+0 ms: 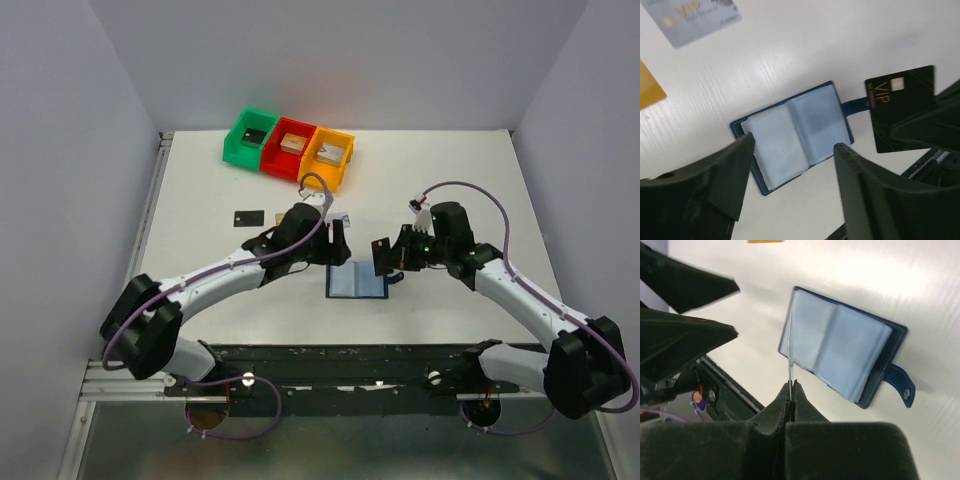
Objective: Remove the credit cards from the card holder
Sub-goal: Remove the credit card from the card holder.
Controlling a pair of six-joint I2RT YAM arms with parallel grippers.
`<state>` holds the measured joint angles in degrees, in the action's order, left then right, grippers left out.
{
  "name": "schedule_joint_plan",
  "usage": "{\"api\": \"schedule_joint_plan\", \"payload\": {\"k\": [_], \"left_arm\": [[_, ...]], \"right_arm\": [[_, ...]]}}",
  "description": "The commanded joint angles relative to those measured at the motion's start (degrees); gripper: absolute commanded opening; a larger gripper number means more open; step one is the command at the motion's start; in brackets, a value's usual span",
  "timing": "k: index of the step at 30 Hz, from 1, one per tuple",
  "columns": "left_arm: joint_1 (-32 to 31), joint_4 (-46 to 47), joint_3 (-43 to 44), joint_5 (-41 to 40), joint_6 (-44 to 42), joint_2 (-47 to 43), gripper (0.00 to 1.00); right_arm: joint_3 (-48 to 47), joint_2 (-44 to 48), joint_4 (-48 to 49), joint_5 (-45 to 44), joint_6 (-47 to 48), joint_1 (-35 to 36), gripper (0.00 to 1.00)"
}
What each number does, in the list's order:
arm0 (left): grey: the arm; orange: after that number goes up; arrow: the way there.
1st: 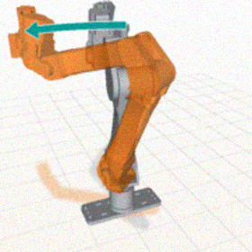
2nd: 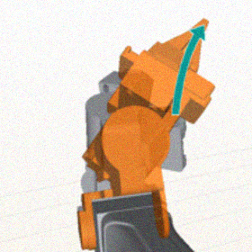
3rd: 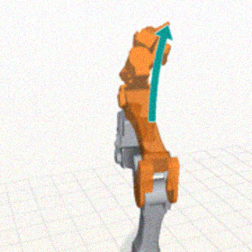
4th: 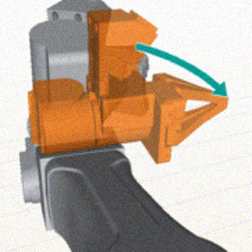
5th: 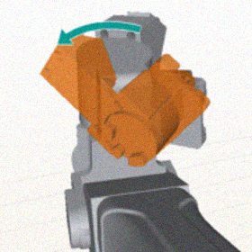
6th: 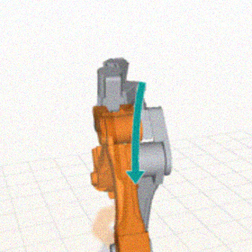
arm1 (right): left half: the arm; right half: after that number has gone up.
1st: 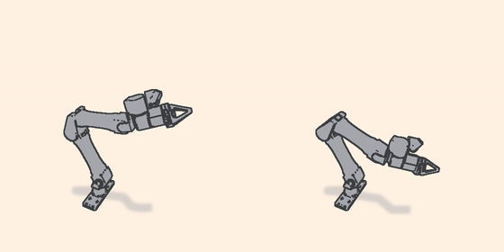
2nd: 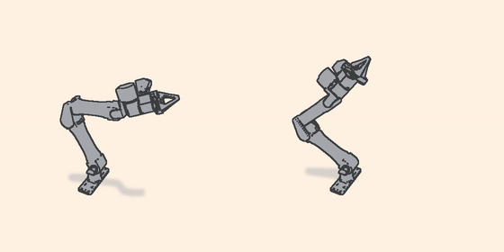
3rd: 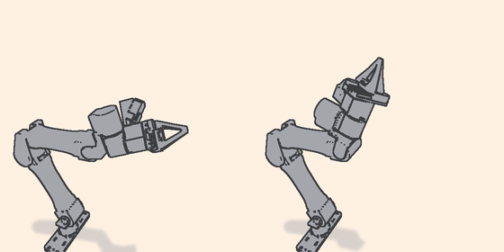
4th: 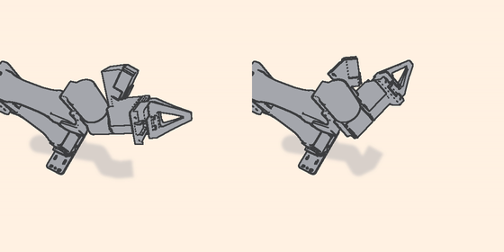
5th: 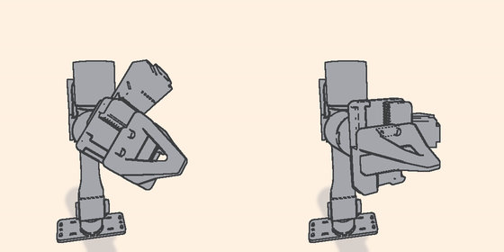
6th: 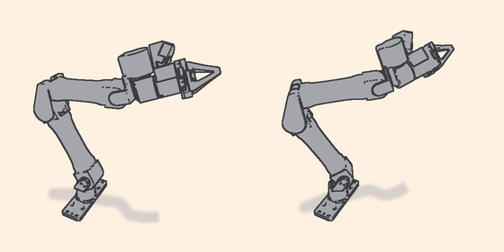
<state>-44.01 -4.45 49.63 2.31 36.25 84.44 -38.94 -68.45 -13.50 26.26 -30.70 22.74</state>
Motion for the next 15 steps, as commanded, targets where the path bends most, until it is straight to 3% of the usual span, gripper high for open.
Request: {"api": "schedule_joint_plan", "payload": {"k": [1,4,7,12,15], "left_arm": [[0.67,1.71,0.48,2.33,-3.55,-11.38,0.88],[3.74,9.17,-4.44,13.91,-5.31,-18.24,0.89],[6.03,9.11,-5.59,23.50,-9.60,-23.17,0.87],[11.74,10.42,-6.12,51.42,-15.23,-27.14,0.86],[12.98,11.20,-6.12,59.55,-15.86,-27.66,0.85]], "right_arm": [[-4.47,3.49,-7.77,8.78,10.03,0.02,0.00],[-7.20,4.37,-10.75,18.88,13.55,1.51,0.00],[-9.66,4.02,-11.99,26.19,14.35,4.93,0.00],[-13.36,2.61,-14.20,33.40,18.04,10.38,0.00],[-15.46,1.74,-17.51,33.42,20.40,12.85,0.00]]}}
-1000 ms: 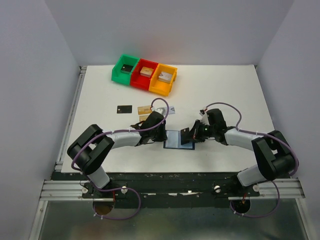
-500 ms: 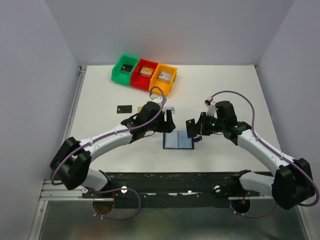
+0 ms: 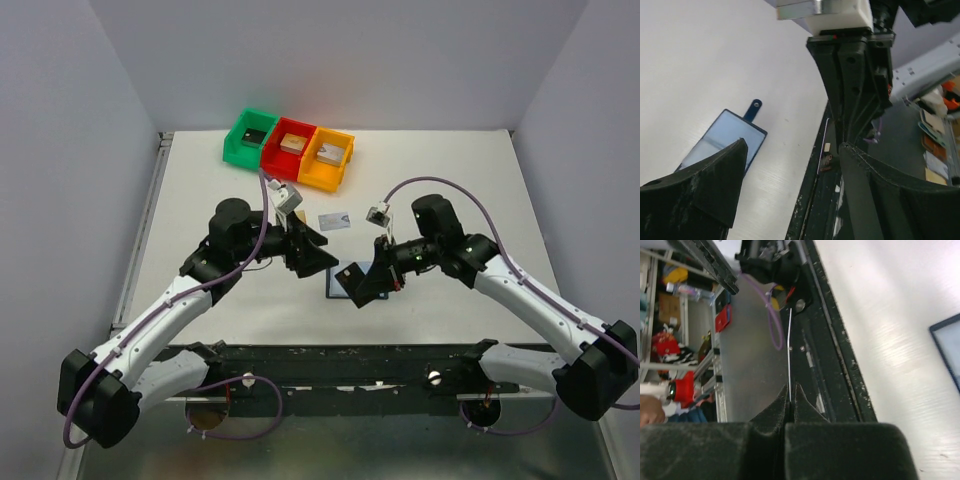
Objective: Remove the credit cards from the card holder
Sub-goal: Remove the credit card from the card holder.
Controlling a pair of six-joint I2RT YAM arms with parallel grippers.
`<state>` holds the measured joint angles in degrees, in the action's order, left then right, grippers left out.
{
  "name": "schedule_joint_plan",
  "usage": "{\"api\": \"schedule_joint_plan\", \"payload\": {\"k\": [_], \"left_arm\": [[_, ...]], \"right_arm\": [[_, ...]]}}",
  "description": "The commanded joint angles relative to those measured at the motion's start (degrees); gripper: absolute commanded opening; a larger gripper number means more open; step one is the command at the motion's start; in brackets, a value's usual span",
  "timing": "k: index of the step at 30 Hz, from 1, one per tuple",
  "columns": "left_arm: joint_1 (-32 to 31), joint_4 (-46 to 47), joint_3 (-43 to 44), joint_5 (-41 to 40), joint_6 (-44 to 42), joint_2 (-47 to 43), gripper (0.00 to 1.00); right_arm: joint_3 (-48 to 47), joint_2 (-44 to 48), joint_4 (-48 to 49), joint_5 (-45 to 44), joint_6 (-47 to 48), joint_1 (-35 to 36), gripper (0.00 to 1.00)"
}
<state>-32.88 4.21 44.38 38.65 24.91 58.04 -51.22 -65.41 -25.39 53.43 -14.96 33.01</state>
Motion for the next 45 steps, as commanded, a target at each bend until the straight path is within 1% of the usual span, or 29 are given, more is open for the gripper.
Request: {"api": "schedule_joint_plan", "payload": {"k": [1,2,3,6,9,12,14,16,17,19,22,23,25,27,28,29,30,31,32,33,34,35,36,38,41,44,45], "left_arm": [[1.77,7.87,-2.44,25.92,-1.64,-1.26,0.85],[1.86,12.53,-3.59,28.12,2.47,-0.83,0.83],[1.86,14.41,-4.03,29.01,4.17,-0.04,0.81],[1.86,11.96,-3.25,29.81,3.48,1.46,0.77],[1.33,16.35,-4.48,29.90,6.20,2.25,0.74],[1.16,15.57,-3.95,30.69,6.21,3.48,0.69],[0.63,14.87,-3.60,30.87,5.68,4.18,0.63],[0.10,13.38,-2.90,31.22,4.81,5.32,0.52],[-0.16,12.76,-2.55,31.39,4.54,5.94,0.49],[-0.86,11.97,-2.19,31.57,4.19,6.91,0.47],[-1.48,11.97,-2.45,31.31,3.92,7.17,0.46],[-1.66,11.96,-2.54,31.31,3.75,7.09,0.44],[-1.74,11.96,-2.81,31.66,3.40,7.00,0.35],[-1.74,11.96,-2.90,32.18,3.31,7.09,0.20],[-1.75,12.05,-2.98,32.19,3.22,7.09,0.10],[-1.75,12.14,-3.25,32.01,3.31,7.00,0.04],[-1.66,12.05,-3.42,31.14,3.31,6.82,0.00],[-1.48,11.97,-3.68,30.44,3.48,6.39,0.00],[-0.70,12.05,-4.04,29.21,4.00,5.95,0.00],[0.44,12.40,-4.73,27.98,5.58,5.25,0.00],[2.63,13.62,-5.70,26.66,7.94,4.11,0.00],[5.00,14.77,-7.27,25.00,9.97,3.05,0.00],[8.33,14.95,-8.51,22.63,11.64,1.74,0.00],[15.09,13.73,-11.23,18.58,13.93,-0.11,0.00],[25.20,11.35,-13.96,10.59,17.79,-1.17,0.00],[30.67,8.38,-15.99,1.98,21.49,-0.04,0.00],[31.64,7.06,-16.08,0.21,21.15,0.92,0.00]], "right_arm": [[-4.40,-1.65,-7.99,5.03,6.16,3.36,0.00],[-5.46,-2.18,-9.58,4.06,7.13,3.98,0.00],[-6.16,-2.62,-10.99,3.36,7.83,4.68,0.00],[-7.75,-3.23,-13.02,1.68,8.81,5.83,0.00],[-8.63,-3.59,-14.16,0.89,9.33,6.10,0.00],[-9.68,-3.76,-14.87,0.62,9.77,6.27,0.00],[-10.21,-3.68,-15.04,0.36,9.95,6.36,0.00],[-10.91,-3.94,-15.39,0.18,9.95,6.62,0.00],[-11.35,-4.03,-15.66,-0.08,10.04,6.71,0.00],[-12.06,-4.29,-15.92,-0.52,10.13,6.89,0.00],[-12.41,-4.55,-16.10,-0.78,10.30,6.98,0.00],[-12.50,-4.64,-16.27,-0.96,10.30,7.06,0.00],[-12.50,-4.90,-16.19,-1.13,10.39,7.06,0.00],[-12.50,-5.17,-16.01,-1.22,10.48,7.06,0.00],[-12.50,-5.26,-15.92,-1.48,10.48,6.98,0.00],[-12.59,-5.34,-15.83,-2.09,10.30,7.06,0.06],[-12.59,-5.26,-15.83,-3.84,9.69,7.06,0.21],[-12.76,-5.00,-15.83,-6.21,8.73,7.06,0.35],[-12.85,-4.56,-15.57,-10.93,7.24,7.06,0.48],[-13.02,-3.86,-15.74,-17.68,4.27,7.06,0.58],[-12.77,-2.98,-15.66,-25.05,2.06,6.37,0.75],[-12.33,-2.19,-15.40,-29.22,0.04,5.14,0.78],[-11.71,-1.05,-15.22,-32.91,-1.72,3.48,0.79],[-9.09,2.02,-12.69,-36.10,-3.66,0.84,0.79],[-6.00,5.98,-9.60,-41.90,-5.25,-0.23,0.79],[-2.93,7.75,-7.40,-46.46,-7.61,-0.23,0.78],[-2.14,7.84,-7.74,-50.49,-9.45,-0.23,0.79]]}}
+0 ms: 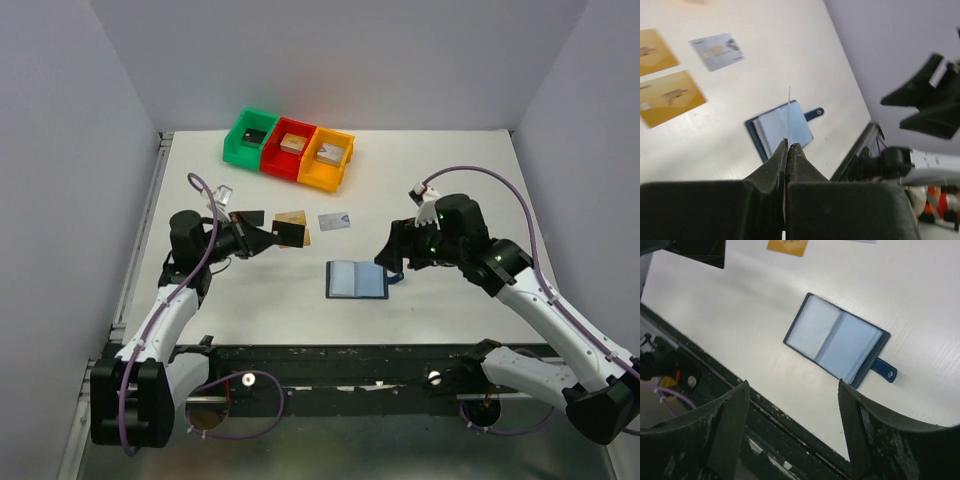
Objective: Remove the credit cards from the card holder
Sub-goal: Place the credit card at the center of the board.
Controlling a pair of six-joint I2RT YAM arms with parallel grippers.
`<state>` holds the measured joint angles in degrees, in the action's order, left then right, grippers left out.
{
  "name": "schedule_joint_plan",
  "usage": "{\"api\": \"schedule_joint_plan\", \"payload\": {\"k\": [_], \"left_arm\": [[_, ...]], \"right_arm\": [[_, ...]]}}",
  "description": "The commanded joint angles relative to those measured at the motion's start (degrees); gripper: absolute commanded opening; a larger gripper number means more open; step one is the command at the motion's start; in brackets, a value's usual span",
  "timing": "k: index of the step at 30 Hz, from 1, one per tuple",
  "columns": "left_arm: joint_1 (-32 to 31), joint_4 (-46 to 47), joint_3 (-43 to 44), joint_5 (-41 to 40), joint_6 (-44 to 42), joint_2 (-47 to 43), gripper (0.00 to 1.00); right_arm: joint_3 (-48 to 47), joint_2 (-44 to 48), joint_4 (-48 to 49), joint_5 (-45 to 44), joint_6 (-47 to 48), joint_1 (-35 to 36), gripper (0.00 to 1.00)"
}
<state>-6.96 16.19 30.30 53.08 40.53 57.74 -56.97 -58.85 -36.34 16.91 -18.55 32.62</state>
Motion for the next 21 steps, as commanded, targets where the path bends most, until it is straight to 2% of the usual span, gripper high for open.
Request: {"api": "schedule_joint_plan", "payload": {"k": [1,4,7,10,13,21], "left_arm": [[6.17,-5.20,-2.26,-15.45,4.74,2.28,0.00],[7.91,-5.73,-2.71,-19.84,2.89,4.49,0.00],[10.47,-8.26,-1.05,-23.80,0.61,7.73,0.00],[14.07,-13.53,4.66,-19.70,-3.17,14.49,0.00],[16.10,-14.08,6.78,-18.54,-4.85,19.33,0.00],[16.98,-17.77,13.02,-18.89,-9.24,28.21,0.00]], "right_arm": [[4.66,1.63,3.38,-15.40,-6.84,0.16,0.79],[8.79,2.86,7.06,-14.28,-6.15,0.16,0.78],[9.68,1.99,7.51,-8.93,-4.75,0.16,0.77],[10.04,0.76,8.56,-5.23,-5.27,0.16,0.76],[10.74,0.14,9.35,-3.64,-5.71,0.16,0.75],[11.79,-1.00,10.67,-2.23,-6.06,0.16,0.76]]}}
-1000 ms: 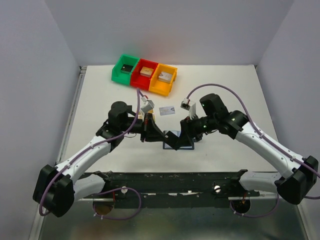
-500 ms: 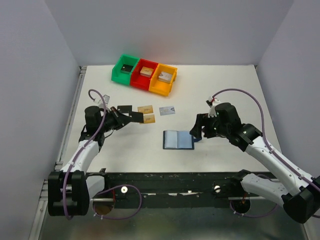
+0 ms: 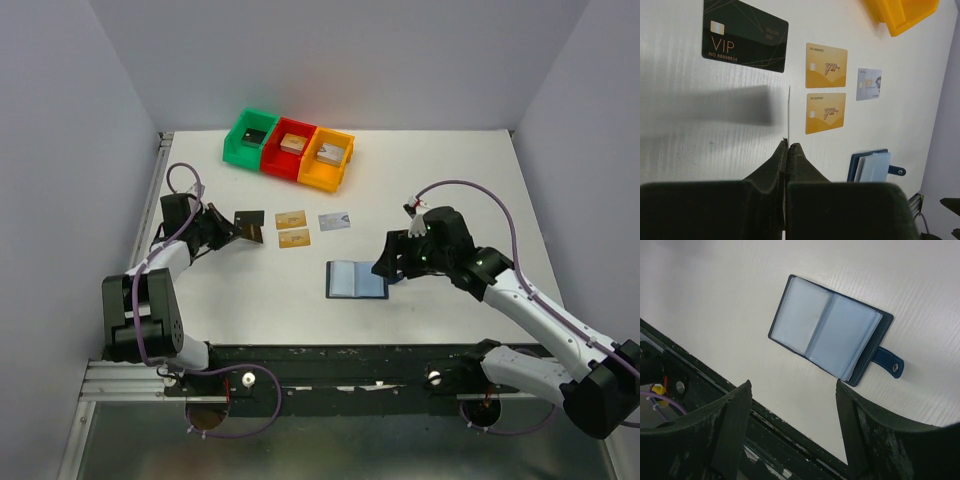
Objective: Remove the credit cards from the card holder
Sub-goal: Place the credit card at the center of the board.
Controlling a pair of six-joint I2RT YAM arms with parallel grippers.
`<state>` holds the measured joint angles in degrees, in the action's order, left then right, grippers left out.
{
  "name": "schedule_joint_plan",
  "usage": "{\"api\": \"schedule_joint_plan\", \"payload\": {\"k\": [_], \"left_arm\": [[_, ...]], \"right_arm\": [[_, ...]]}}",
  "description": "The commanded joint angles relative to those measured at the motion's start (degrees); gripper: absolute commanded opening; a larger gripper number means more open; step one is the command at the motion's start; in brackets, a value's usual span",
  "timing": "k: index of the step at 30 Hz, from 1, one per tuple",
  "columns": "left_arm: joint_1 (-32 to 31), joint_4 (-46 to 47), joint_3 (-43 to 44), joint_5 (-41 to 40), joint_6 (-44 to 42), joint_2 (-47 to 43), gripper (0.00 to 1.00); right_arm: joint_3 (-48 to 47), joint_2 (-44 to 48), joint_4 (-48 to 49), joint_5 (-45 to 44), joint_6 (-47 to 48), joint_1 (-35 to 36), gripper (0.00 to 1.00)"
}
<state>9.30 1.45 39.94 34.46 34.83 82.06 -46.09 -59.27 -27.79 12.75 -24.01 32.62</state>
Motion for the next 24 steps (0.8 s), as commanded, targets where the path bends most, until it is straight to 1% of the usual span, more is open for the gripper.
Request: {"api": "schedule_joint_plan", "payload": {"k": [1,5,8,9,14,19,24], "left_arm": [[0.72,-3.12,3.91,0.08,-3.89,5.11,0.00],[0.81,-4.61,5.67,0.17,-5.47,8.46,0.00],[0.72,-3.83,6.02,0.78,-5.39,10.13,0.01],[0.81,-3.65,6.11,1.22,-5.30,10.74,0.03],[0.72,-4.35,6.72,1.05,-5.82,12.16,0.09],[0.81,-6.20,7.52,-0.26,-6.44,11.98,0.23],[0.98,-8.31,8.04,-2.64,-7.23,10.84,0.31]], "right_arm": [[0.91,-0.50,2.21,2.19,-0.60,0.16,0.76],[1.09,0.46,2.13,2.10,-0.34,0.07,0.76],[1.52,0.91,2.30,1.84,-0.07,0.16,0.76],[1.61,0.91,2.22,1.66,0.01,0.07,0.75],[1.44,0.03,2.22,2.10,0.10,0.16,0.76],[1.70,-0.06,2.39,2.01,0.19,0.16,0.76],[2.14,0.03,2.39,1.84,0.28,0.16,0.76]]}}
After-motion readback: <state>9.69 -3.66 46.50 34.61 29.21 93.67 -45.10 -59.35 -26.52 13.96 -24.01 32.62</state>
